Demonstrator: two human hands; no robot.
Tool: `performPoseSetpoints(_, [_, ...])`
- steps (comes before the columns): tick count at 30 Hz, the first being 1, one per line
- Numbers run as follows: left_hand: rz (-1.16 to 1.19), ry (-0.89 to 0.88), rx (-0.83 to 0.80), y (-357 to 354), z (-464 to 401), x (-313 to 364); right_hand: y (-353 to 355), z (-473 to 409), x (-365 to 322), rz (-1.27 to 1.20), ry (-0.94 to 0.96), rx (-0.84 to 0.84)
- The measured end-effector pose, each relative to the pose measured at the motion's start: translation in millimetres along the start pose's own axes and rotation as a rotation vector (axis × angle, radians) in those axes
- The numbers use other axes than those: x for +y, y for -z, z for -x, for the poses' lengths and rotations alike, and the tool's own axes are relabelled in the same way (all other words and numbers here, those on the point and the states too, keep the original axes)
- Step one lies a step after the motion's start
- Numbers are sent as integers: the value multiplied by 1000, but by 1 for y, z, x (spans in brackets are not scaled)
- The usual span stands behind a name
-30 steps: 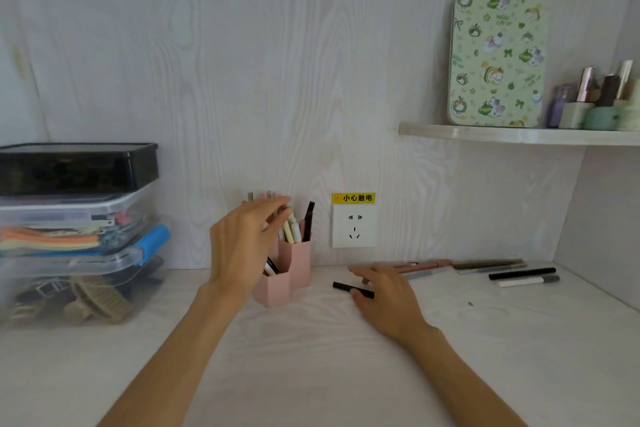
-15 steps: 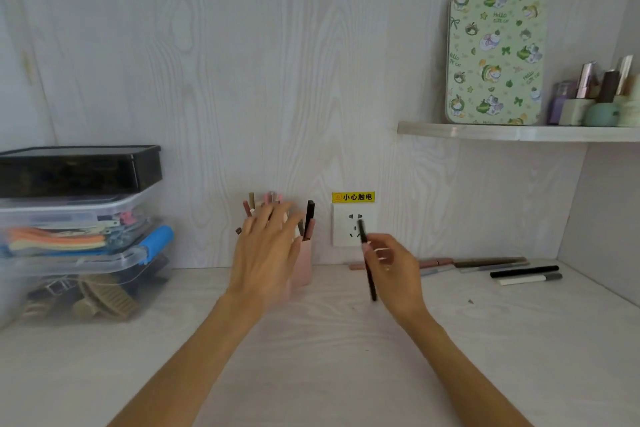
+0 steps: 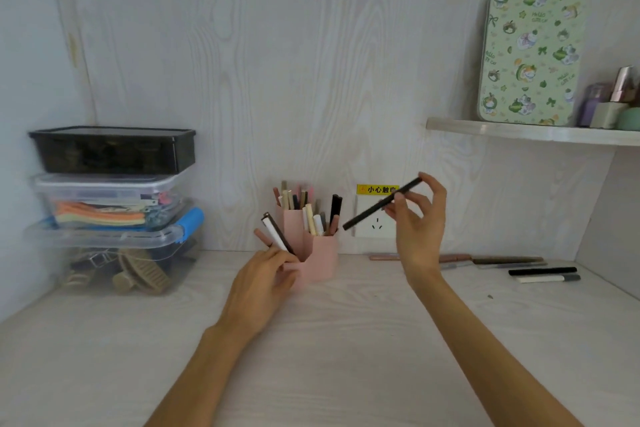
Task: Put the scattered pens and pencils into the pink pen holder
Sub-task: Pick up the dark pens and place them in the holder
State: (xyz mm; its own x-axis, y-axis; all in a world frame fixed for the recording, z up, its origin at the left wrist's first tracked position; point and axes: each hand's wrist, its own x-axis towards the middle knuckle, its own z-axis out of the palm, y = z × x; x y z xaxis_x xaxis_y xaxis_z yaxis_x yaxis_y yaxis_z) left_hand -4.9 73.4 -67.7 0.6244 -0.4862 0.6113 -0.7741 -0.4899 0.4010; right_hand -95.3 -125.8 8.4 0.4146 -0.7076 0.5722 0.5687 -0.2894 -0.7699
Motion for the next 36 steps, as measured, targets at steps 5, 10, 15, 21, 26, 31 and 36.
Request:
performPoseSetpoints(5, [99, -67, -46, 5, 1, -7, -40, 5, 3, 438, 303, -157])
performPoseSetpoints(10, [-75, 3, 68, 1, 0, 2, -42, 18, 24, 963, 576, -295])
performPoseSetpoints(15, [-103, 47, 135, -6, -2, 12, -20, 12, 28, 932, 483, -273])
performPoseSetpoints(21, [-128, 55, 174, -10, 0, 16, 54, -8, 35, 1065, 353, -216])
performPoseSetpoints(26, [-204, 14, 167, -15, -1, 29, 113, -15, 62, 1477, -229, -580])
performPoseSetpoints(31, [-236, -149, 253, -15, -6, 50, 120, -13, 71, 1339, -150, -599])
performPoseSetpoints(36, [-222, -256, -15, -49, -16, 94, 116, -10, 71, 979, -103, -521])
